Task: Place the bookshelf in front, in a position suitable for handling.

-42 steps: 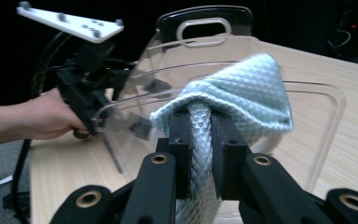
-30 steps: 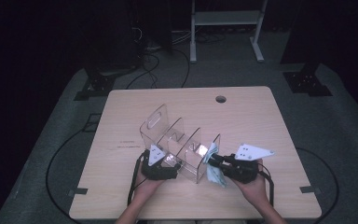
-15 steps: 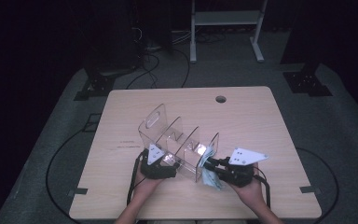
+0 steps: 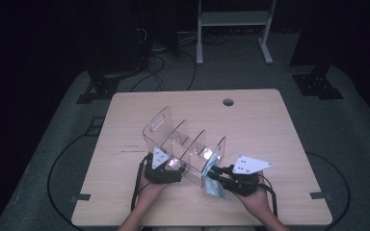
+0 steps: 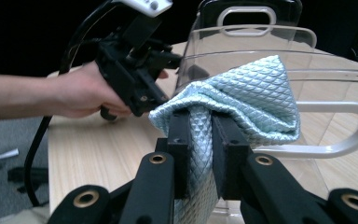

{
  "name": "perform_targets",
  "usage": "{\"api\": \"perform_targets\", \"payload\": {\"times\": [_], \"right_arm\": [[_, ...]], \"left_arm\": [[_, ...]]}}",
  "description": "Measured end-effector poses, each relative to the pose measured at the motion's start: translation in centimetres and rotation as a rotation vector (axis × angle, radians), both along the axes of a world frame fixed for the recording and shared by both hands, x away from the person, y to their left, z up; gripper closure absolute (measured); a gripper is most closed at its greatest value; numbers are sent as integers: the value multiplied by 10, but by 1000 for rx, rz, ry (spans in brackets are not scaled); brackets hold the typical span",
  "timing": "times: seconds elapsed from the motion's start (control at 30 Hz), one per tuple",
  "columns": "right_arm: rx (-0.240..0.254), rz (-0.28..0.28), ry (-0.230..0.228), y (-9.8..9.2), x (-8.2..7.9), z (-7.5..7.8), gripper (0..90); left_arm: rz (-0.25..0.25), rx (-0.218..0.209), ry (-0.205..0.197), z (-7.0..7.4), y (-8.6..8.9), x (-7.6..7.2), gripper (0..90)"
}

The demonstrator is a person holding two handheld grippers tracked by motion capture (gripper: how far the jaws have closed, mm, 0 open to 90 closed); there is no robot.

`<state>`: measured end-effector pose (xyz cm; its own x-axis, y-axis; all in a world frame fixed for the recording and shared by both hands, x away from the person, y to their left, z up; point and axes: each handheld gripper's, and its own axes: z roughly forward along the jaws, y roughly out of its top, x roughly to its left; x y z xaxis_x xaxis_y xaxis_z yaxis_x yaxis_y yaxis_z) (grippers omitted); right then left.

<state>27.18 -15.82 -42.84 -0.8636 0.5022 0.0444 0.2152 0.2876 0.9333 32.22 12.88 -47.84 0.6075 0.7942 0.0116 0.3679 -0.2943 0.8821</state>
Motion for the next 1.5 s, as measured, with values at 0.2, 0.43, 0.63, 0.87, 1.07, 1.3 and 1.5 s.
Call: {"api": "perform_targets", "payload": {"times": [0.2, 0.43, 0.63, 0.87, 1.07, 1.3, 1.5], "right_arm": [[22, -69, 17, -13, 16, 0, 785], [-8, 1, 2, 5, -3, -3, 784], [4, -34, 30, -5, 9, -9, 785], [-21, 24, 20, 10, -6, -10, 783], [-31, -8, 35, 3, 3, -17, 785], [-30, -46, 99, -3, 15, -27, 785], [-48, 7, 71, 7, 5, -26, 783]], "left_arm": [[4, 4, -5, 0, 0, 0, 82], [10, -4, -2, 0, 1, 2, 83], [10, -1, -5, 0, 0, 1, 83], [10, -5, 0, 0, 2, 2, 83], [2, 0, -1, 0, 2, 1, 83], [9, -3, 3, 0, 3, 1, 83], [1, 1, 3, 0, 4, 0, 83]]}}
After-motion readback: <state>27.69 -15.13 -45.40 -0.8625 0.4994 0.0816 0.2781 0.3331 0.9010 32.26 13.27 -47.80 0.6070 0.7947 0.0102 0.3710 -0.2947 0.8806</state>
